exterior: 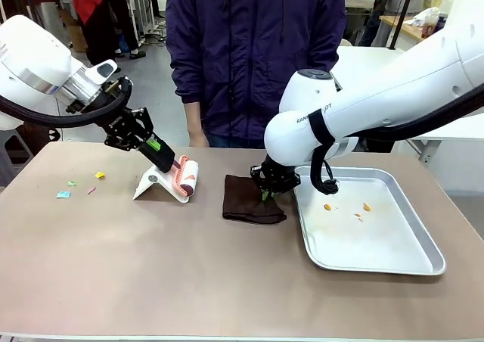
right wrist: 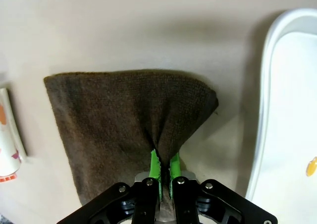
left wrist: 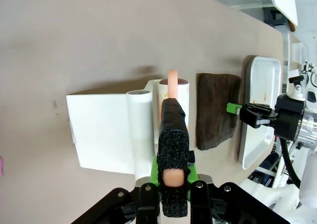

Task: Clean the surface of the table.
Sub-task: Hold the Lint Roller with your left hand and the towel with your right hand, then if a person points to the right, clean the right side of the table with your right hand, and if they point to the left, clean the left side with your left hand.

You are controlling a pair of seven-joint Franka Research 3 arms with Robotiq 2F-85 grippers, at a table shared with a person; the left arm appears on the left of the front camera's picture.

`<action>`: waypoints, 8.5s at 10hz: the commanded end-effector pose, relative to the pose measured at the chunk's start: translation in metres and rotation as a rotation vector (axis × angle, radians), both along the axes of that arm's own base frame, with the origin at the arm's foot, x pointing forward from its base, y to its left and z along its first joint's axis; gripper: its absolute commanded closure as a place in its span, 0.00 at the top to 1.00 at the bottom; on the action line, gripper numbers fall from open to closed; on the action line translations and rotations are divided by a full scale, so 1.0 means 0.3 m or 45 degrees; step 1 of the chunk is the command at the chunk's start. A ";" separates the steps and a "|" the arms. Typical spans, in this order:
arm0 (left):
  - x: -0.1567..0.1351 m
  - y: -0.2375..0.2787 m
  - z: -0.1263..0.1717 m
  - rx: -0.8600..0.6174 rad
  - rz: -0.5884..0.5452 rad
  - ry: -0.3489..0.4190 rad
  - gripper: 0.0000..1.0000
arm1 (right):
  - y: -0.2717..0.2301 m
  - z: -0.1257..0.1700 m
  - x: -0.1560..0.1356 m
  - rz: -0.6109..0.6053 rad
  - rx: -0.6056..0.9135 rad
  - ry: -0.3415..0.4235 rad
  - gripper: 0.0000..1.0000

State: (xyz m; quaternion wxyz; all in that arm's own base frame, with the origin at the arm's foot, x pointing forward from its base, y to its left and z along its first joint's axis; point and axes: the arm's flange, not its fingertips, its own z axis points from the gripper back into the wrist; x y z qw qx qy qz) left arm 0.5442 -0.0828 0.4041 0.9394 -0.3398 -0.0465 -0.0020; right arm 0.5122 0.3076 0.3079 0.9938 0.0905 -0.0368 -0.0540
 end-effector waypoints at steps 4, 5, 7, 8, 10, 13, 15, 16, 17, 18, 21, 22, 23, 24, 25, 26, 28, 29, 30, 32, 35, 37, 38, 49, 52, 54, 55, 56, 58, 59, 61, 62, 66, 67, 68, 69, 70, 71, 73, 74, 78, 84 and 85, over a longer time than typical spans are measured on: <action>-0.114 -0.015 0.169 -0.194 -0.124 -0.211 0.14 | -0.166 0.157 -0.033 0.173 0.843 -0.044 0.00; -0.146 -0.011 0.206 -0.275 -0.154 -0.243 0.14 | -0.201 0.185 -0.047 0.232 1.041 -0.057 0.00; -0.230 0.049 0.289 -0.486 -0.235 -0.304 0.14 | -0.276 0.246 -0.096 0.353 1.340 0.012 0.00; -0.291 0.098 0.342 -0.567 -0.260 -0.315 0.14 | -0.323 0.279 -0.143 0.375 1.442 0.017 0.00; -0.413 0.222 0.417 -0.622 -0.118 -0.352 0.14 | -0.426 0.328 -0.263 0.425 1.574 -0.009 0.00; -0.603 0.504 0.431 -0.687 0.189 -0.311 0.14 | -0.607 0.377 -0.504 0.446 1.675 -0.121 0.00; -0.726 0.734 0.388 -0.703 0.130 -0.364 0.14 | -0.767 0.377 -0.620 0.280 1.642 -0.238 0.00; -0.783 0.843 0.355 -0.749 0.112 -0.372 0.14 | -0.878 0.376 -0.669 0.172 1.597 -0.335 0.00; -0.813 0.931 0.313 -0.737 0.139 -0.349 0.14 | -0.994 0.369 -0.697 0.098 1.621 -0.408 0.00; -0.837 0.997 0.267 -0.704 0.086 -0.263 0.14 | -1.086 0.364 -0.722 0.073 1.616 -0.456 0.00; -0.945 1.188 0.141 -0.734 0.101 -0.265 0.14 | -1.331 0.313 -0.759 0.039 1.694 -0.515 0.00; -0.964 1.187 0.111 -0.737 0.097 -0.271 0.14 | -1.383 0.293 -0.778 0.029 1.710 -0.531 0.00; -0.988 1.222 0.071 -0.779 0.112 -0.276 0.14 | -1.423 0.273 -0.791 -0.008 1.720 -0.542 0.00; -0.986 1.209 0.046 -0.836 0.130 -0.321 0.14 | -1.448 0.255 -0.799 -0.039 1.718 -0.561 0.00; -0.988 1.217 0.032 -0.857 0.126 -0.366 0.14 | -1.459 0.235 -0.798 -0.053 1.689 -0.588 0.00; -0.985 1.210 0.052 -0.762 0.147 -0.261 0.14 | -1.447 0.215 -0.786 -0.024 1.634 -0.643 0.00; -0.985 1.210 0.052 -0.762 0.147 -0.261 0.14 | -1.551 0.282 -0.709 -0.080 1.705 -0.542 0.00; -0.985 1.210 0.052 -0.762 0.147 -0.261 0.14 | -1.551 0.282 -0.709 -0.080 1.705 -0.542 0.00; -0.985 1.210 0.052 -0.762 0.147 -0.261 0.14 | -1.551 0.282 -0.709 -0.080 1.705 -0.542 0.00; -0.985 1.210 0.052 -0.762 0.147 -0.261 0.14 | -1.551 0.282 -0.709 -0.080 1.705 -0.542 0.00; -0.985 1.210 0.052 -0.762 0.147 -0.261 0.14 | -1.551 0.282 -0.709 -0.080 1.705 -0.542 0.00; -0.985 1.210 0.052 -0.762 0.147 -0.261 0.14 | -1.551 0.282 -0.709 -0.080 1.705 -0.542 0.00; -0.985 1.210 0.052 -0.762 0.147 -0.261 0.14 | -1.551 0.282 -0.709 -0.080 1.705 -0.542 0.00; -0.985 1.210 0.052 -0.762 0.147 -0.261 0.14 | -1.551 0.282 -0.709 -0.080 1.705 -0.542 0.00; -0.985 1.210 0.052 -0.762 0.147 -0.261 0.14 | -1.499 0.266 -0.640 -0.096 1.495 -0.521 0.07; -0.985 1.210 0.052 -0.762 0.147 -0.261 0.14 | -1.453 0.272 -0.563 -0.166 1.255 -0.519 0.07; -0.985 1.210 0.052 -0.762 0.147 -0.261 0.14 | -1.423 0.268 -0.521 -0.177 1.167 -0.495 0.07; -0.985 1.210 0.052 -0.762 0.147 -0.261 0.14 | -1.382 0.251 -0.463 -0.156 1.092 -0.452 0.07; -0.985 1.210 0.052 -0.762 0.147 -0.261 0.14 | -1.322 0.217 -0.373 -0.154 0.974 -0.390 0.07; -0.985 1.210 0.052 -0.762 0.147 -0.261 0.14 | -1.308 0.205 -0.345 -0.127 0.923 -0.340 0.07; -0.985 1.210 0.052 -0.762 0.147 -0.261 0.14 | -1.316 0.182 -0.308 -0.153 0.865 -0.331 0.07; -0.985 1.210 0.052 -0.762 0.147 -0.261 0.14 | -1.331 0.180 -0.307 -0.151 0.882 -0.326 0.07; -0.985 1.210 0.052 -0.762 0.147 -0.261 0.14 | -1.342 0.115 -0.247 -0.198 0.820 -0.247 0.07; -0.985 1.210 0.052 -0.762 0.147 -0.261 0.14 | -1.336 0.086 -0.218 -0.209 0.813 -0.219 0.07; -0.985 1.210 0.052 -0.762 0.147 -0.261 0.14 | -1.329 0.058 -0.192 -0.210 0.811 -0.197 0.07; -0.985 1.210 0.052 -0.762 0.147 -0.261 0.14 | -1.309 0.031 -0.178 -0.231 0.779 -0.180 0.07; -0.985 1.210 0.052 -0.762 0.147 -0.261 0.14 | -1.288 0.013 -0.170 -0.235 0.752 -0.174 0.07; -0.985 1.210 0.052 -0.762 0.147 -0.261 0.14 | -1.259 -0.003 -0.165 -0.228 0.707 -0.166 0.07; -0.985 1.210 0.052 -0.762 0.147 -0.261 0.14 | -1.174 -0.034 -0.167 -0.207 0.557 -0.157 0.07; -0.985 1.210 0.052 -0.762 0.147 -0.261 0.14 | -1.136 -0.047 -0.166 -0.198 0.471 -0.157 0.07; -0.985 1.210 0.052 -0.762 0.147 -0.261 0.14 | -1.009 -0.094 -0.148 -0.075 0.358 -0.081 0.07; -0.985 1.210 0.052 -0.762 0.147 -0.261 0.14 | -0.842 -0.116 -0.139 0.153 0.342 -0.027 0.07; -0.985 1.210 0.052 -0.762 0.147 -0.261 0.14 | -0.811 -0.121 -0.136 0.213 0.354 -0.067 0.07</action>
